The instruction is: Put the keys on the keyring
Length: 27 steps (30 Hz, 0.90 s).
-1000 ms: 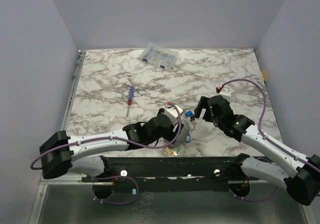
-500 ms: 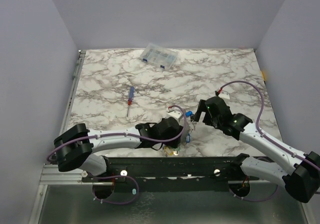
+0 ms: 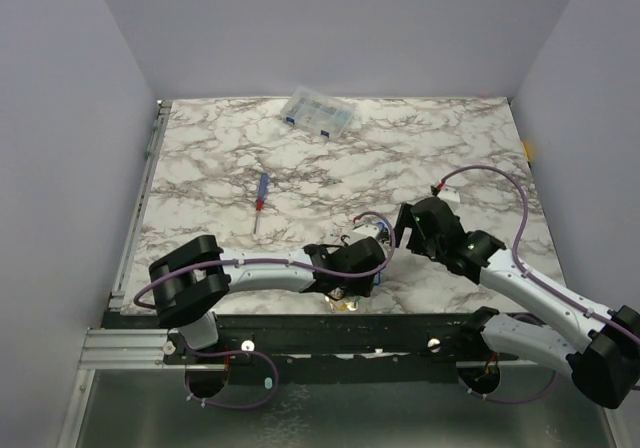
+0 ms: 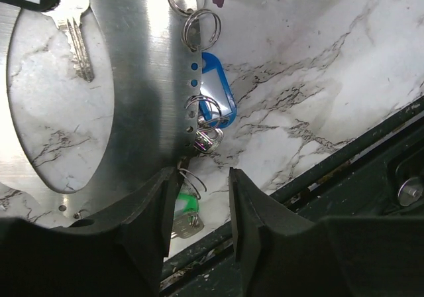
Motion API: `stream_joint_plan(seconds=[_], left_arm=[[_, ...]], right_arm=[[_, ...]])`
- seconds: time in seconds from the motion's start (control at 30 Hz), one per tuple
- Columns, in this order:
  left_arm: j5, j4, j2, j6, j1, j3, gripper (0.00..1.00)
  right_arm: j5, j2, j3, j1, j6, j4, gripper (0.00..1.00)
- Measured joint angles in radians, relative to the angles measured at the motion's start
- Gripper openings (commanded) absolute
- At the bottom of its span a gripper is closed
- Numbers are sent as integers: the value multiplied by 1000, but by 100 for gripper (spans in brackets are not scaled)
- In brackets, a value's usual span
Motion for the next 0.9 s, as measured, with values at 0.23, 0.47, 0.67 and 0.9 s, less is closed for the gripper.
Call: stream_joint_plan(seconds=[0.23,0.47,0.67,0.9], left_arm=[[-1,-49,40,-18,-10,49,33],[-5,-75,81,-21,-14,85,43],[-40,-112,91,-10,-28,117,60],[-87,-156,91,137,-29,196,56]], right_arm=[[1,-39,-15,0,0,0,93],[4,-43,-23,0,0,-1,93],[14,-55,-28,0,0,-1,93],[45,-74,-28,0,0,-6,93]])
